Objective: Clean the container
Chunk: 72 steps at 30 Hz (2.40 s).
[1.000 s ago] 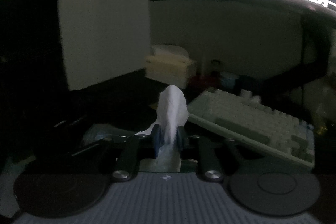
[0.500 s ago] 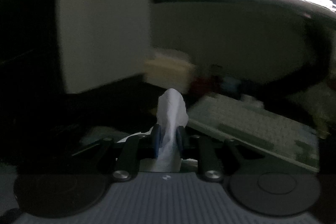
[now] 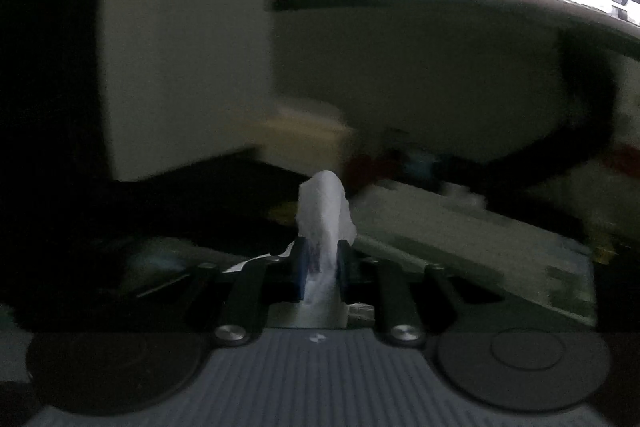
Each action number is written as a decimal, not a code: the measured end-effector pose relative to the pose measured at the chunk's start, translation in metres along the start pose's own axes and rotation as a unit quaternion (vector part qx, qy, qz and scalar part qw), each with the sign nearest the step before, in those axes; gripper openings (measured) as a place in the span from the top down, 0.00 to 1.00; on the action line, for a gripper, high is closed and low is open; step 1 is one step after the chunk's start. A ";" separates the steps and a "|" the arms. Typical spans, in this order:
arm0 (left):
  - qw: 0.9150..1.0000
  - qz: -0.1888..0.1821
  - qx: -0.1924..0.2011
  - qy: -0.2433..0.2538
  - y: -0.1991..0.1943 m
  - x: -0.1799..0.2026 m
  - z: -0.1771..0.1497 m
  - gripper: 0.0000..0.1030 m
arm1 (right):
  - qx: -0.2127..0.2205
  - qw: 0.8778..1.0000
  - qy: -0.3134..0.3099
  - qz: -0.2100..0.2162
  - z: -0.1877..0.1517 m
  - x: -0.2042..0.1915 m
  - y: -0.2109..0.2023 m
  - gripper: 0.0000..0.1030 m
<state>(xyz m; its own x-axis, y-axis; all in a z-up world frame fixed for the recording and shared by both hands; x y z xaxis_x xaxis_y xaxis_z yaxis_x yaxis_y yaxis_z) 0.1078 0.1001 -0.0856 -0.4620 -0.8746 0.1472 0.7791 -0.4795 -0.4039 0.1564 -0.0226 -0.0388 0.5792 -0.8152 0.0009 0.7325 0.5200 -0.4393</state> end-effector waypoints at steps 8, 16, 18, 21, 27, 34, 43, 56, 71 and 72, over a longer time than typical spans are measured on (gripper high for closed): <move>1.000 -0.011 0.000 -0.008 0.000 0.000 -0.002 0.00 | -0.003 0.999 0.003 -0.043 -0.006 0.019 0.002 0.83; 1.000 -0.022 0.000 -0.014 -0.006 0.004 -0.009 0.00 | 0.019 0.999 -0.004 -0.035 -0.011 0.006 -0.005 0.82; 1.000 -0.023 -0.001 -0.015 -0.008 0.005 -0.010 0.00 | 0.030 0.999 -0.023 0.001 -0.011 -0.012 -0.011 0.82; 1.000 -0.026 -0.001 -0.012 -0.009 0.006 -0.011 0.00 | 0.033 0.998 -0.047 0.005 -0.012 -0.020 -0.015 0.84; 1.000 -0.023 0.005 0.003 -0.011 0.011 -0.015 0.02 | 0.001 0.998 0.037 -0.058 -0.011 0.033 0.003 0.81; 0.994 -0.097 0.049 -0.032 -0.013 0.011 -0.023 0.78 | 0.009 0.999 0.044 0.005 -0.014 0.032 -0.014 0.81; 0.969 -0.231 0.091 0.015 -0.048 0.032 -0.027 0.87 | 0.001 0.995 0.040 0.096 -0.030 0.011 -0.043 0.81; 0.990 -0.109 0.026 0.082 -0.034 0.056 -0.039 0.64 | 0.013 0.997 0.037 0.063 -0.032 0.014 -0.060 0.81; 0.995 -0.090 0.012 0.048 -0.026 0.038 -0.035 0.27 | -0.006 0.998 0.065 0.007 -0.023 0.044 -0.027 0.78; 0.995 -0.094 0.015 0.044 -0.026 0.036 -0.035 0.27 | -0.006 0.997 0.080 0.004 -0.024 0.051 -0.027 0.78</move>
<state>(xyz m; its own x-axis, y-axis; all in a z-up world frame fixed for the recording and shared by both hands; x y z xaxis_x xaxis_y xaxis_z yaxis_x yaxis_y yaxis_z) 0.0560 0.0837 -0.1015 -0.6343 -0.7608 0.1376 0.6873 -0.6364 -0.3502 0.1577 -0.0839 -0.0489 0.5196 -0.8421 -0.1445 0.7234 0.5236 -0.4500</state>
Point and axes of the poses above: each gripper's, at about its wrist camera, not at the fingertips, and y roughly the way its jaws point, x to its right, z to its top, the point moved 3 cm from there along y, roughly the way its jaws point, and after that the axes turned 4 degrees about -x, right-handed, at the moved point
